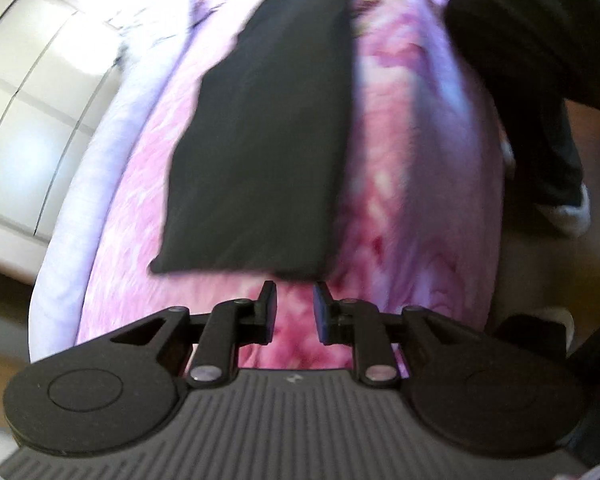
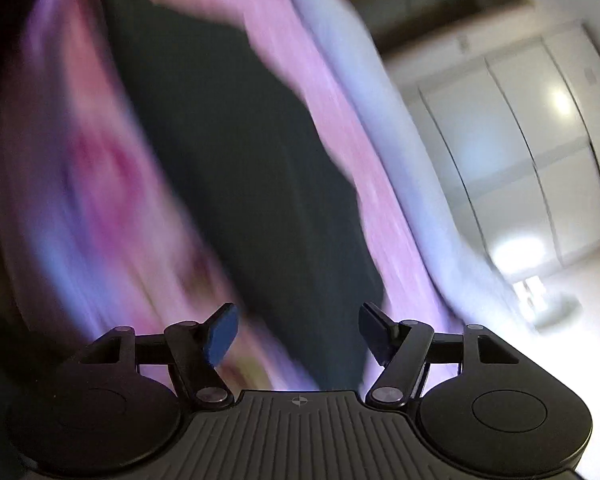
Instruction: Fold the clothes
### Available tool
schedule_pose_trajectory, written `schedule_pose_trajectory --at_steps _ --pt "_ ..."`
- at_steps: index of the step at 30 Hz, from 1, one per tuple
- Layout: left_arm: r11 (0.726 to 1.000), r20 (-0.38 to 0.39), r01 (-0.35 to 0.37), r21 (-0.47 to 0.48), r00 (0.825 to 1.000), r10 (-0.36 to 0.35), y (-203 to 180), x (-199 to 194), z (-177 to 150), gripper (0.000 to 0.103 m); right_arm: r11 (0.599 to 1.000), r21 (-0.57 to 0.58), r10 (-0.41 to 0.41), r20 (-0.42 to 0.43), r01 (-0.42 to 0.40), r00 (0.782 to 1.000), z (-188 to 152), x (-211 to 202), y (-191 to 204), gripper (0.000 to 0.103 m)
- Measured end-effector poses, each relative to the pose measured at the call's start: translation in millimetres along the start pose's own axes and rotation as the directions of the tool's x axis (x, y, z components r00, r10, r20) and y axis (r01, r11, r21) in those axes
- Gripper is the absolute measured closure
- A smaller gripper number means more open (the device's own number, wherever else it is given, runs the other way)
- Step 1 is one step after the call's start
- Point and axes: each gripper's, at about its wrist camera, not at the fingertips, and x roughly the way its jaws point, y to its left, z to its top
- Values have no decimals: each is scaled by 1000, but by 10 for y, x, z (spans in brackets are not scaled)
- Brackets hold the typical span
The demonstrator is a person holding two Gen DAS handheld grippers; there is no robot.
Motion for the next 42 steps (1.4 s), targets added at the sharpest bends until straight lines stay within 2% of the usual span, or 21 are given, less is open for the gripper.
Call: schedule_pose_trajectory --at_steps 2,5,8,10,12,13,14,15,21,25,29,31,32,33,34,35,39,42 --pt "998 2 -23 -62 1000 23 104 -38 -99 83 998 -25 61 100 -59 993 386 -5 190 37" --pt "988 -5 -59 -142 998 59 208 -113 -284 77 987 -68 154 202 -143 967 894 80 470 37" --pt "976 -5 -88 -201 996 88 316 -112 -448 66 965 -162 243 236 -209 941 1349 287 761 37" --pt "967 3 -104 -232 994 108 378 -88 -539 56 947 -233 274 235 -220 932 1524 487 949 37" --pt "965 22 -114 -237 992 122 427 -42 -581 46 937 -287 269 229 -200 935 1639 672 1040 53" --pt "966 31 -114 -233 992 124 438 -13 -597 45 937 -288 269 236 -198 934 1692 715 1048 56" --pt "967 40 -114 -229 991 126 454 24 -610 42 938 -283 271 231 -202 935 1732 761 1012 75" --pt "969 52 -112 -222 991 127 482 73 -613 41 940 -274 271 228 -205 935 1768 799 966 98" --pt "980 140 -129 -153 979 151 649 488 -467 34 973 -71 233 275 -222 933 1882 790 380 98" --pt "991 196 -109 -73 973 121 732 895 -265 32 964 94 209 300 -247 931 1900 713 -84 98" --pt "990 244 -140 0 960 136 827 1244 -71 33 958 143 195 303 -247 933 1918 656 -282 98" --pt "988 262 -148 37 956 133 878 1381 -2 35 956 144 203 302 -256 931 1912 627 -303 98" --pt "987 271 -151 56 954 131 902 1449 32 41 954 146 210 302 -262 930 1904 618 -300 98" --pt "986 276 -144 88 954 115 908 1506 55 52 952 146 216 302 -269 929 1896 612 -296 98" --pt "983 269 -137 121 958 100 902 1551 71 83 950 144 224 302 -277 927 1891 613 -286 98" --pt "979 261 -131 154 961 88 896 1591 84 94 950 139 230 300 -281 926 1879 606 -276 98" --pt "972 253 -142 186 963 92 878 1468 8 96 945 97 271 304 -313 913 1923 593 -158 98" --pt "975 230 -143 171 968 102 875 1225 -124 96 932 42 325 335 -359 884 1999 497 10 99"
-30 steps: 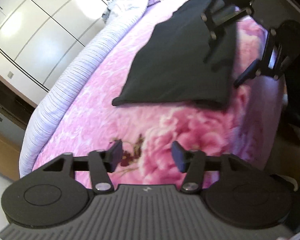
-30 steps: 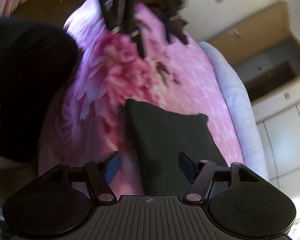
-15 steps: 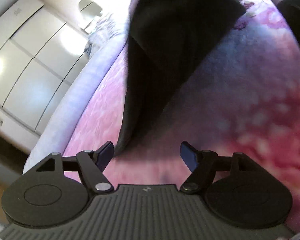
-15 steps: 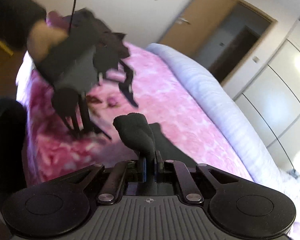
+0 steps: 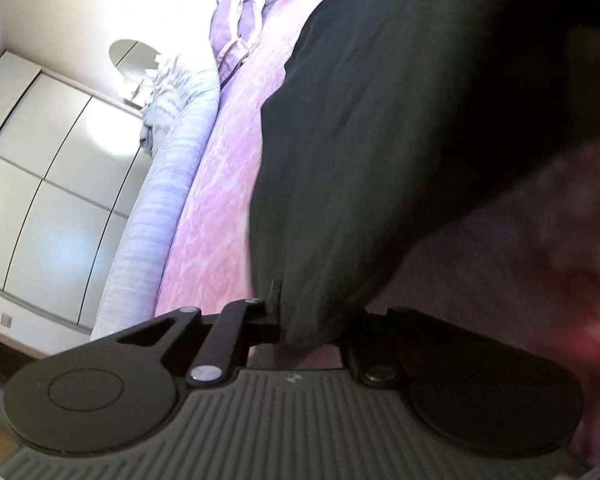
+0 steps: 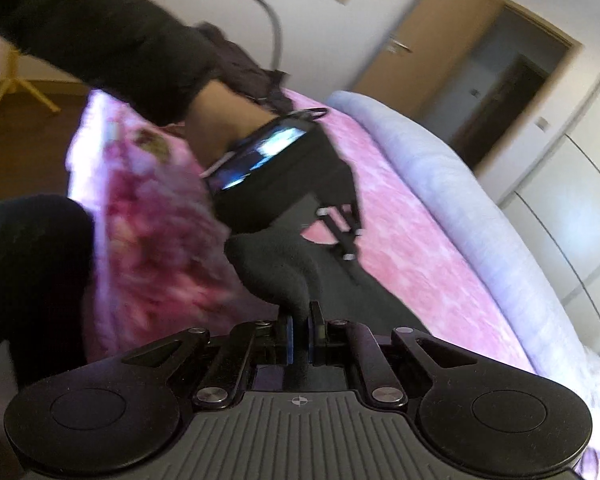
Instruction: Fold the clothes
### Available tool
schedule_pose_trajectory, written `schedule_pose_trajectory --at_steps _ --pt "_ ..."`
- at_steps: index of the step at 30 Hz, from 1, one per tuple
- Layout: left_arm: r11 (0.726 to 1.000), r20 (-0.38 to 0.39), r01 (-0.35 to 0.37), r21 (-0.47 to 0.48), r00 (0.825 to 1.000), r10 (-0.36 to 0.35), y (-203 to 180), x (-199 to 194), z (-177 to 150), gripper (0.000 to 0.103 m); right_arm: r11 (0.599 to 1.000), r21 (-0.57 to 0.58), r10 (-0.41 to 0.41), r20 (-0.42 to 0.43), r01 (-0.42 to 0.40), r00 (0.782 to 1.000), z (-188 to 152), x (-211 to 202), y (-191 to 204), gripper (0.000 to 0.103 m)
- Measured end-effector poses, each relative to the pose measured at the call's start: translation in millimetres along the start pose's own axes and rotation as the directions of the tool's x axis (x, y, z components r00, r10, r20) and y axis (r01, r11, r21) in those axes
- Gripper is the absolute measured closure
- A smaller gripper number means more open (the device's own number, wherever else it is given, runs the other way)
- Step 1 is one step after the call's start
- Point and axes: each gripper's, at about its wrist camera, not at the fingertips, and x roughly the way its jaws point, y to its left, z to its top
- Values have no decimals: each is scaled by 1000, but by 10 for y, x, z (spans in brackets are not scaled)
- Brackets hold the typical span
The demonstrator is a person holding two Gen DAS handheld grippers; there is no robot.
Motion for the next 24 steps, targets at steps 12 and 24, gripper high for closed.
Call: schedule_pose_trajectory --at_steps 12,24 --pt "990 -164 6 144 986 17 352 -952 296 95 987 66 120 283 -144 952 103 -394 354 99" --pt "979 -44 94 179 995 -88 819 755 2315 57 570 815 -365 136 106 921 -1677 -1115 -932 98"
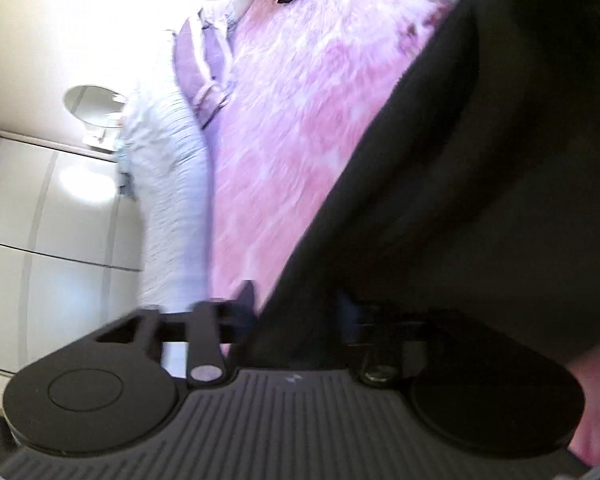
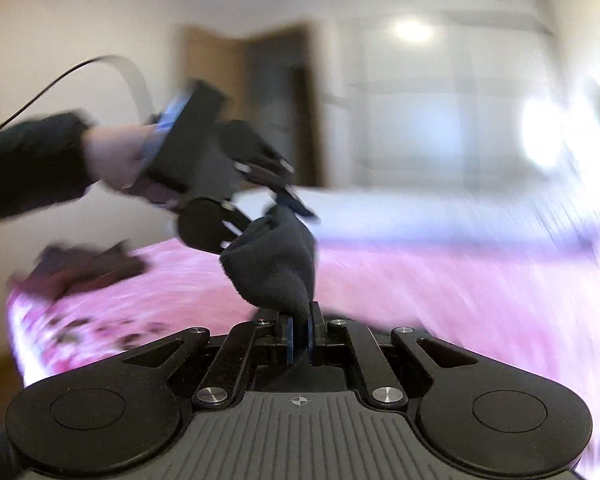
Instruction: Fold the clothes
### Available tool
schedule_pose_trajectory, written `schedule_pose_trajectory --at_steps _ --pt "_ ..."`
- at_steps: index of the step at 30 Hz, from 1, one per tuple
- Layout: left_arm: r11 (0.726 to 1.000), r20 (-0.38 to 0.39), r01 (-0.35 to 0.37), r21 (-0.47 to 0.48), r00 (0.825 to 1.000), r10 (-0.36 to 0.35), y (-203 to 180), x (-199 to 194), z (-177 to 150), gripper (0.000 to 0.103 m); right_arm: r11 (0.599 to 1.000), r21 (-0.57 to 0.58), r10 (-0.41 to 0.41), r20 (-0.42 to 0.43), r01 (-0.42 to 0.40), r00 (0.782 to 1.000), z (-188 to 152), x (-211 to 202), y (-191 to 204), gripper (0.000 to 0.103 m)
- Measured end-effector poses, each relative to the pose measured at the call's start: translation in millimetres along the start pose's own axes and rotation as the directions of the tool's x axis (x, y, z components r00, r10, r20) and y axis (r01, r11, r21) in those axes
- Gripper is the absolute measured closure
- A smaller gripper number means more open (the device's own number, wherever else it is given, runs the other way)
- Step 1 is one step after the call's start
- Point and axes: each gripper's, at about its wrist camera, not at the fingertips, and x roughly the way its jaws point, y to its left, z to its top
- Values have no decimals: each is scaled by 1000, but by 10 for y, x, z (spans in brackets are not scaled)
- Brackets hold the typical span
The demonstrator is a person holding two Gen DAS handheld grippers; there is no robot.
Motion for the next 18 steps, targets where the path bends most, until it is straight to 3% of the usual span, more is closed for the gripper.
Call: schedule_pose_trajectory --at_steps 2,5,7,10,12,13,16,17,18 --pt "997 -6 60 -56 998 -60 -22 379 168 57 976 210 -47 -72 61 996 -249 135 -511 98" --pt "990 -21 93 -106 995 -95 -107 674 177 57 889 435 -65 -195 146 979 -570 296 -999 98" --pt "983 -24 112 -143 993 -117 -234 643 102 57 853 509 -33 -166 114 986 -640 273 -1099 95" --pt "961 -53 136 -241 987 -153 -297 615 -167 57 840 533 -32 -142 104 989 -605 262 -1102 78" --pt "933 -68 154 -325 980 -185 -340 557 -361 57 800 593 -28 -118 94 993 -627 262 -1141 64" --pt "914 -65 165 -372 977 -203 -333 569 -441 57 775 625 -29 -112 93 993 -620 265 -1178 64" --pt "857 -45 172 -486 974 -221 -280 642 -545 57 713 695 -31 -107 97 994 -577 314 -1266 68" --pt "839 -39 171 -517 974 -222 -254 649 -573 59 705 702 -32 -111 101 993 -542 340 -1281 96" --pt "836 -36 157 -526 978 -206 -228 625 -571 60 715 691 -36 -110 102 993 -467 334 -1287 98"
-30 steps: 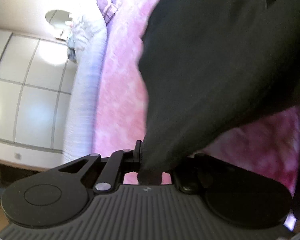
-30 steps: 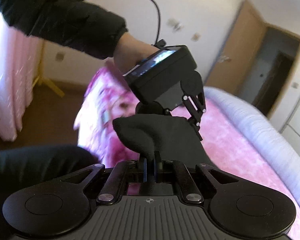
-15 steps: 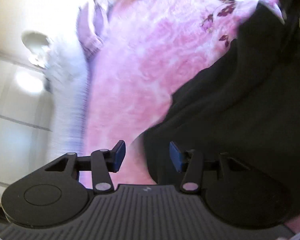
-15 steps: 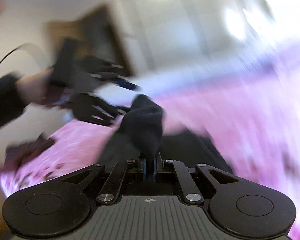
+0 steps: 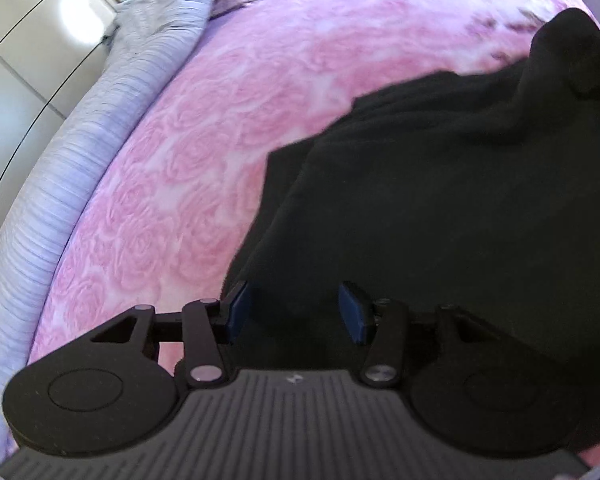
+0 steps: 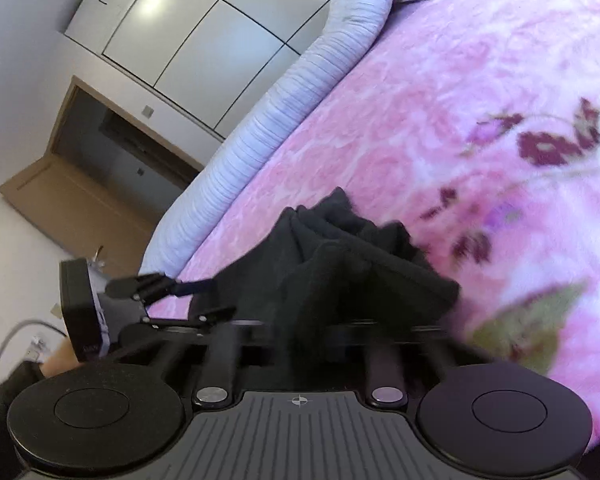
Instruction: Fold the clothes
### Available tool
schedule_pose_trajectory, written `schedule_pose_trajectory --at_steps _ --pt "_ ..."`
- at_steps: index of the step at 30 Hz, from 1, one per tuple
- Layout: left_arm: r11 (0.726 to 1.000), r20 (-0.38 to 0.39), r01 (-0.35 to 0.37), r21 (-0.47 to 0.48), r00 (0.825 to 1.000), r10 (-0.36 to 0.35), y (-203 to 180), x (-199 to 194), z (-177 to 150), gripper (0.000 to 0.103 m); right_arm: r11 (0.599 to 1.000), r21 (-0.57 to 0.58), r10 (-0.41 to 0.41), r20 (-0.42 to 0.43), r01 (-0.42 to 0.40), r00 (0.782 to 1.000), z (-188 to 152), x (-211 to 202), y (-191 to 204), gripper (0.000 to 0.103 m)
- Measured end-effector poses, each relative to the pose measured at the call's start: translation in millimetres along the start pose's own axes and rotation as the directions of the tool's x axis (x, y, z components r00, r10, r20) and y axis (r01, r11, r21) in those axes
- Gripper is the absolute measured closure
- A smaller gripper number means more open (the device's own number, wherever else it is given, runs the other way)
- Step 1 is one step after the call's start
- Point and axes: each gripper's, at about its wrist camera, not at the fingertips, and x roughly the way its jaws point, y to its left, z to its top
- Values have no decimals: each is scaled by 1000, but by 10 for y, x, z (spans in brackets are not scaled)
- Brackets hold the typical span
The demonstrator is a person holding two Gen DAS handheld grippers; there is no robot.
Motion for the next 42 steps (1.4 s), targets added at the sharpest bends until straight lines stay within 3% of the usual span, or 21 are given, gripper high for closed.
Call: schedule_pose_trajectory --at_steps 3,6,10,15,22,28,33,37,38,39,42 --pt "999 68 -51 -12 996 51 3 -156 61 61 994 -97 53 58 -47 997 207 -125 204 99" --pt "999 89 -40 -28 995 42 -16 -153 113 61 986 -164 54 109 -36 993 268 -263 243 99" --pt "1000 29 -20 14 999 19 -94 76 74 60 998 -26 -60 30 61 998 108 -145 -201 99" --pt "1000 29 -2 -25 1000 3 -59 183 86 61 998 -26 -54 -6 54 999 50 -140 -292 99" --pt "998 39 0 -56 999 3 -40 282 103 61 994 -64 -82 75 87 994 5 -436 -127 99" --pt "998 39 -3 -63 999 5 -4 296 132 60 991 -28 -125 67 127 990 -85 -525 -222 99" --pt "993 47 -90 -80 994 94 164 42 40 60 973 -63 -215 92 221 972 -62 -755 -97 97" --pt "987 51 -116 -114 991 122 269 -240 -150 60 947 -73 -301 134 313 944 -92 -894 4 86" --pt "986 56 -113 -125 991 120 272 -317 -201 60 943 -80 -309 155 324 938 -92 -925 46 78" --pt "985 65 -95 -140 992 105 271 -371 -239 61 941 -84 -308 178 327 934 -93 -965 91 68" --pt "983 82 -31 -180 996 47 242 -447 -336 60 935 -167 -270 241 314 932 -109 -982 343 60"
